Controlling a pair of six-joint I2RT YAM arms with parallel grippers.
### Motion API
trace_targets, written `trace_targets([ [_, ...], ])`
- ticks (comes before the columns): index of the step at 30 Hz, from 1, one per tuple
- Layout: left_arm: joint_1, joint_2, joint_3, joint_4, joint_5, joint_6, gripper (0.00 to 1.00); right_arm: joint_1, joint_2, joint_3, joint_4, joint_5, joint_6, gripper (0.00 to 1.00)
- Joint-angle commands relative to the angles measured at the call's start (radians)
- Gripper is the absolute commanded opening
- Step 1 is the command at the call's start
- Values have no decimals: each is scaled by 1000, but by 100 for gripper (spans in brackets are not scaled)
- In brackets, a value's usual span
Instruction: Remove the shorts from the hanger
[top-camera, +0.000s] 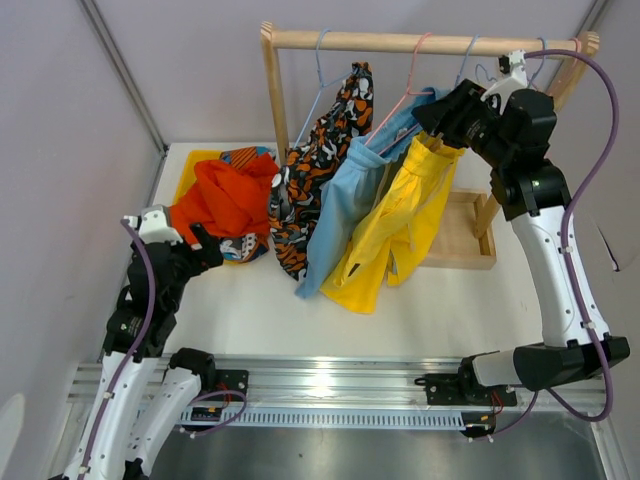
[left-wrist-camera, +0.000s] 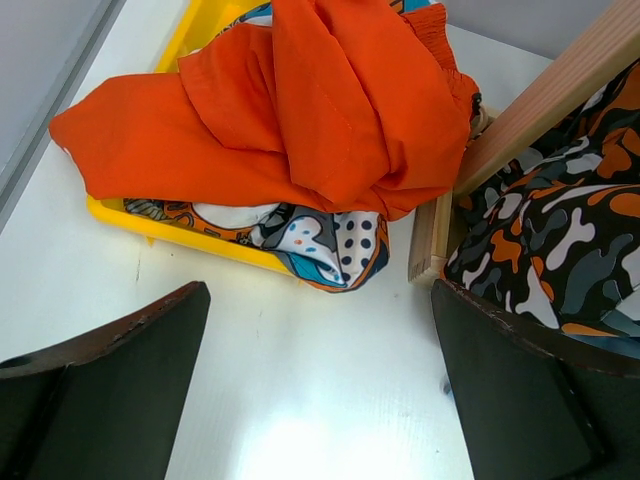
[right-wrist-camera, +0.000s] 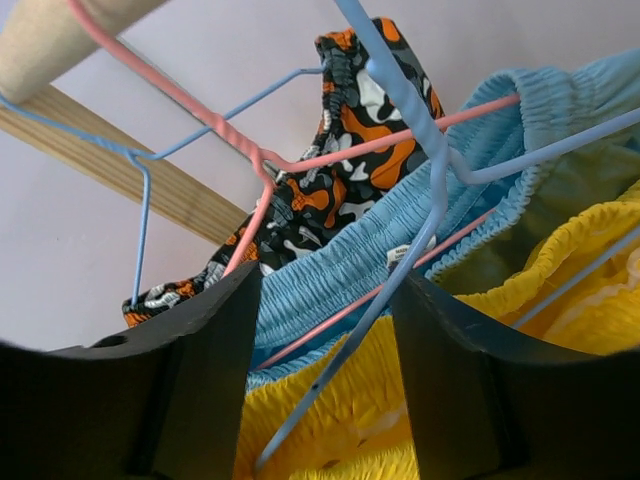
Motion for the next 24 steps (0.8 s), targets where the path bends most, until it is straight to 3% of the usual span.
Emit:
trace_targets([
  [1, -6, 1, -7, 46, 31, 22, 99, 13, 14, 61, 33, 29, -16, 55],
  [2, -6, 1, -9, 46, 31, 22, 99, 15, 20, 72, 31, 29, -17, 50],
  [3, -6, 3, -7, 46, 34, 25, 99, 15, 20, 76, 25, 30, -17, 32],
  [4, -6, 1, -10, 51, 36, 25, 99, 16, 22, 81, 22, 33, -15, 22],
  [7, -6, -14, -9, 68, 108, 41, 99, 16, 5, 90, 2, 47, -23, 0],
  [13, -53, 0, 83, 108, 309, 38, 99, 15, -67, 112, -35, 61, -29, 0],
  [17, -182, 85, 285, 146, 415, 38, 99, 16, -92, 173, -68, 53, -20, 0],
  [20, -326, 165, 385, 197, 485, 65, 99, 16, -87, 243, -100, 47, -13, 0],
  [24, -634, 349, 572, 200, 380, 131, 99, 18, -88, 294, -130, 36, 10, 0],
])
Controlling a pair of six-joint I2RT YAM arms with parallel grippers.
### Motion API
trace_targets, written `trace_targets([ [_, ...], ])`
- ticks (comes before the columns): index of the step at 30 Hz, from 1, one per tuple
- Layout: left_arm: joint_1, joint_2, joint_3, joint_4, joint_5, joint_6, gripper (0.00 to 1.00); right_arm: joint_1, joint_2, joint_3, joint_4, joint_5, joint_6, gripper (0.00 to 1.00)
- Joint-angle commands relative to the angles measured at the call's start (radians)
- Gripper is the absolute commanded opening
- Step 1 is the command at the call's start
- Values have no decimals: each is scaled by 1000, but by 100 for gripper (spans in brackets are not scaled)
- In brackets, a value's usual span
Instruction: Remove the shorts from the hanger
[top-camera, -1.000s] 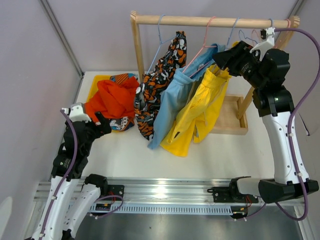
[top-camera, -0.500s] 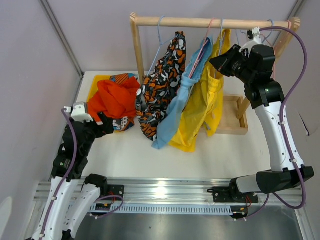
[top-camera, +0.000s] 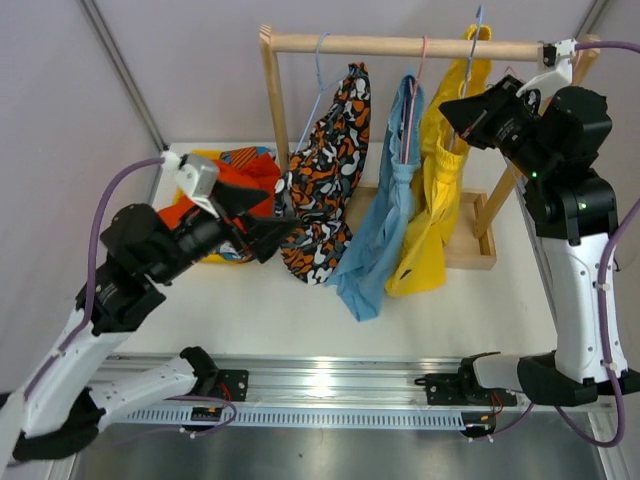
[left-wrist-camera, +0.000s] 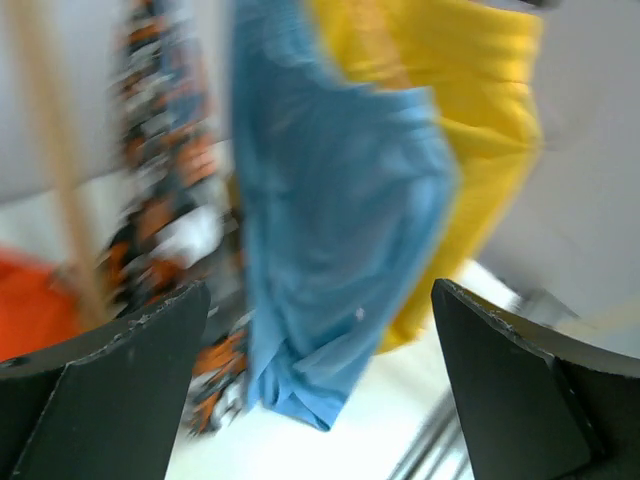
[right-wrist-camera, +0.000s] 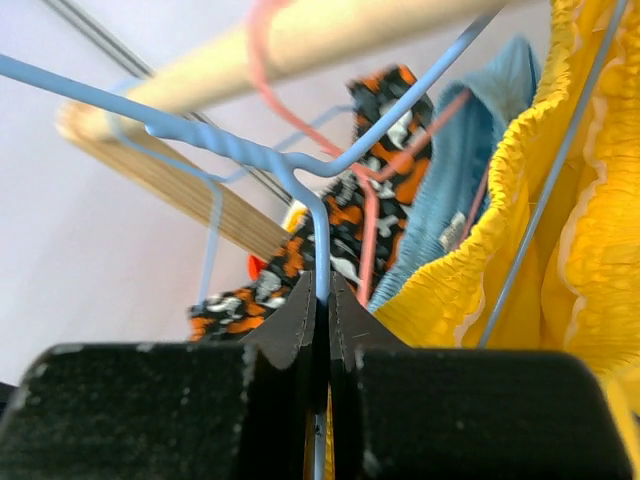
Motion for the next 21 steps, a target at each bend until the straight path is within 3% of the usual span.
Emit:
trace_targets([
  [1, -219, 169, 118, 77, -36, 83, 99, 3, -53, 83, 79, -12, 8, 0],
  [2, -289, 200, 127, 98, -59, 91, 99, 6, -64, 78, 71, -9, 11, 0],
  [8, -466, 421, 176, 290, -79, 78, 99, 9, -134, -10, 73, -18, 59, 0],
  [14, -565, 626, 275, 359, -76, 85, 99, 12, -177, -47, 65, -24, 66, 0],
  [21, -597, 714, 325, 387, -136, 86, 99, 11, -194, -58, 51, -27, 60, 0],
])
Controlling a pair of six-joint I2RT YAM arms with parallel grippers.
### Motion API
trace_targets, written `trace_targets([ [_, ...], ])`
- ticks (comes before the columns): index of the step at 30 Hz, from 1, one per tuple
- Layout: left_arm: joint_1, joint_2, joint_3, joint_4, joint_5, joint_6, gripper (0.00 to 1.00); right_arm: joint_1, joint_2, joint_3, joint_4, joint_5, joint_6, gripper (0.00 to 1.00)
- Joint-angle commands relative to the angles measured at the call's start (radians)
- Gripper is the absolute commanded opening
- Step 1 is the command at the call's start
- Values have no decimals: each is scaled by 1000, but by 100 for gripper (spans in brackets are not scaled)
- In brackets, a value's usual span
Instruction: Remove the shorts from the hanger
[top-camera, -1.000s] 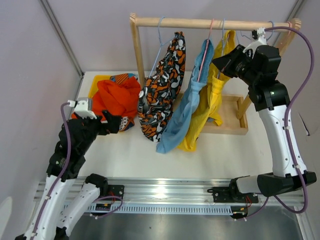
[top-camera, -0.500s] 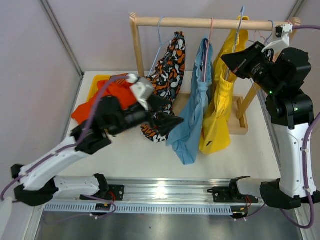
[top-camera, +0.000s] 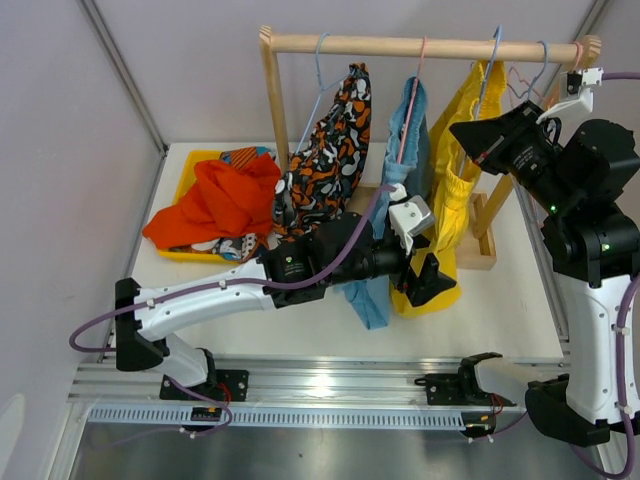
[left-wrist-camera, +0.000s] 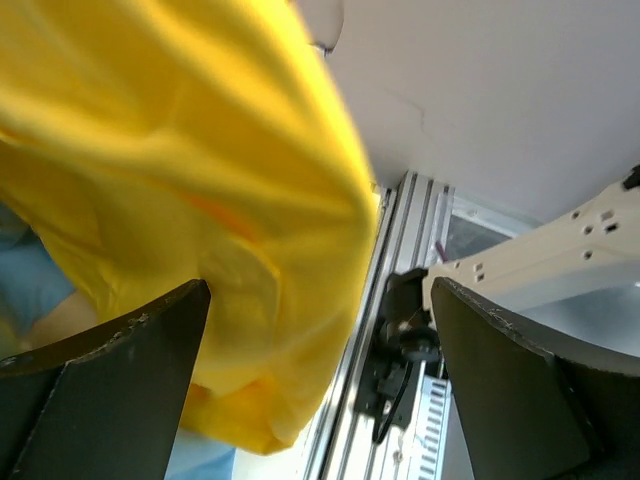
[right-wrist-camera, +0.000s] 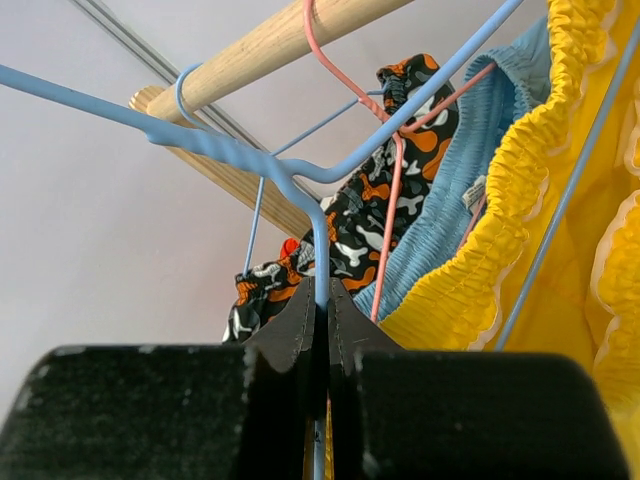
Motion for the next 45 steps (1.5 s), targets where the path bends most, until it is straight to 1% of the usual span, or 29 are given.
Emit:
trace_targets([
  [1, -4, 1, 67, 96, -64, 20, 99, 8, -37, 9, 104, -20, -6, 0],
  [2, -2, 4, 68, 97, -80, 23, 99, 6, -40, 8, 106, -20, -4, 0],
  [3, -4, 13, 68, 99, -90, 23, 97, 5, -44, 5, 106, -20, -4, 0],
  [5, -4, 26, 73, 100, -104, 23, 88, 5, -55, 2, 106, -19, 0, 0],
  [6, -4, 33, 82, 99, -108, 25, 76, 5, -57, 3, 104, -22, 3, 0],
  [8, -4, 59, 101, 93, -95, 28, 59, 5, -61, 2, 103, -26, 11, 0],
  [9, -4, 70, 104, 85, -99, 28, 35, 6, -63, 0, 103, -28, 14, 0],
  [11, -5, 95, 124, 65, -111, 20, 7, 5, -63, 2, 106, -26, 16, 0],
  [12, -10, 96, 122, 63, -129, 19, 0, 5, -61, 3, 106, -23, 14, 0],
  [16, -36, 69, 79, 65, -160, 20, 0, 3, -38, 29, 92, -3, -1, 0],
  [17, -57, 47, 66, 51, -171, 20, 0, 3, -31, 40, 86, 6, -13, 0],
  [19, -87, 18, 35, 39, -221, 22, 0, 3, -1, 72, 72, 24, -24, 0],
  [20, -126, -14, 4, 39, -241, 22, 0, 2, 9, 86, 68, 26, -36, 0],
  [22, -168, -51, -62, 57, -301, 13, 0, -10, 38, 126, 55, 33, -44, 0],
  [23, -210, -68, -83, 60, -320, 8, 0, -14, 46, 135, 55, 33, -46, 0],
  [24, -229, -97, -150, 74, -335, 0, 0, -18, 57, 143, 55, 29, -44, 0],
  [26, -283, -121, -227, 80, -377, -29, 0, -38, 68, 161, 57, 17, -38, 0],
  [28, -326, -126, -258, 89, -409, -63, 0, -47, 77, 170, 60, 10, -33, 0],
  [31, -361, -117, -319, 117, -435, -95, 0, -66, 83, 172, 64, 0, -21, 0],
  [34, -366, -73, -339, 138, -440, -124, 0, -80, 84, 175, 71, -32, 9, 0],
  [36, -366, -40, -341, 142, -475, -139, 0, -83, 81, 183, 55, -63, 25, 0],
  [38, -358, 13, -309, 113, -524, -147, 0, -83, 71, 184, 29, -101, 55, 0],
  [39, -349, 30, -277, 93, -559, -156, 0, -81, 63, 183, -13, -115, 66, 0],
  [41, -302, 61, -223, 33, -581, -173, 0, -83, 20, 167, -55, -159, 106, 0],
  [43, -249, 64, -163, 16, -596, -181, 0, -81, -18, 111, -101, -193, 135, 0],
  [45, -200, 61, -125, 2, -622, -156, 0, -83, -69, 72, -170, -229, 161, 0],
])
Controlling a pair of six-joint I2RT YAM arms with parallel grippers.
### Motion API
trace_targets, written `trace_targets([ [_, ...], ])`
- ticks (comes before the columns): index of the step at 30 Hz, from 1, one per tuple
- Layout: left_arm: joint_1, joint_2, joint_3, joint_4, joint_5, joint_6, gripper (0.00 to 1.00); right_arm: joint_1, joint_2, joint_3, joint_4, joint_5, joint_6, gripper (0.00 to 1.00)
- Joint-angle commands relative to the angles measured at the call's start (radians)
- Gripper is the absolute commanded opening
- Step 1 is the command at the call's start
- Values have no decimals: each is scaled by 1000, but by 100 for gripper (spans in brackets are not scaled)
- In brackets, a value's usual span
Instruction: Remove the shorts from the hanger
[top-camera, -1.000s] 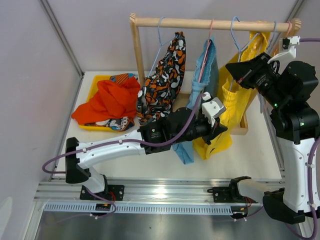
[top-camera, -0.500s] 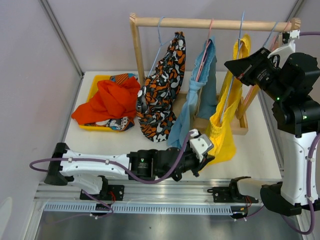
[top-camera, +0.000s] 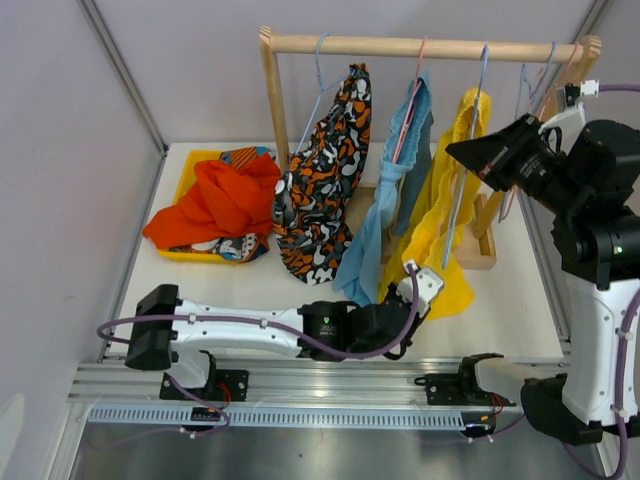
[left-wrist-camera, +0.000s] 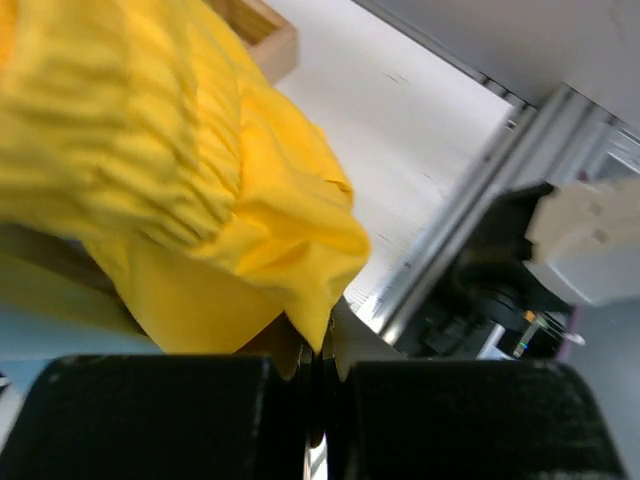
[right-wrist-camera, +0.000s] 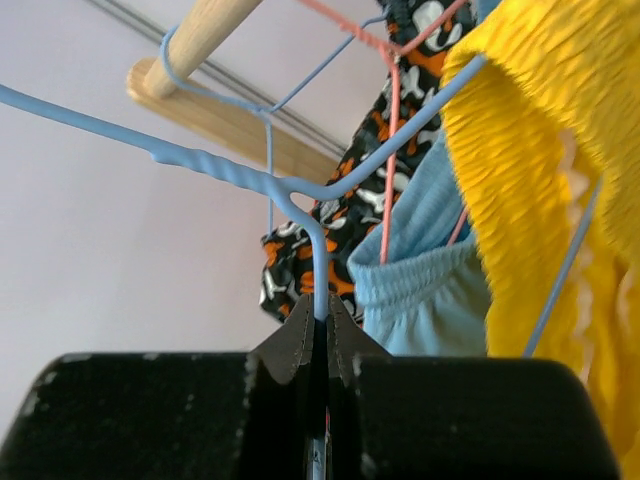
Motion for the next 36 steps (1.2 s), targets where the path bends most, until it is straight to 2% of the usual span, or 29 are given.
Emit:
trace_targets([
  [1, 80, -24, 109, -40, -66, -15, 0, -7, -112, -14, 3, -84, 36, 0],
  [4, 155, -4, 202, -100, -98, -2, 0, -7, -182, -58, -72, -162, 65, 0],
  [9, 215, 8, 337, -103, -187, 104, 0, -7, -330, -262, 30, -303, 273, 0],
  [12, 235, -4, 380, -135, -189, 126, 0, -7, -399, -363, 72, -340, 327, 0],
  [15, 236, -18, 370, -154, -142, 112, 0, -7, -379, -351, 52, -328, 298, 0],
  [19, 215, -53, 278, -206, -115, 23, 0, -7, -260, -292, 80, -296, 229, 0],
  [23, 126, -163, 91, -184, -170, -58, 0, -17, -81, -120, 32, -218, 119, 0],
  [28, -35, -326, -98, -244, -275, -199, 0, -131, 87, 81, 53, -274, 100, 0],
  [32, -168, -418, -186, -322, -341, -307, 0, -234, 193, 187, 53, -299, 98, 0],
  [36, -262, -437, -184, -454, -450, -405, 0, -287, 238, 190, 79, -285, 95, 0],
])
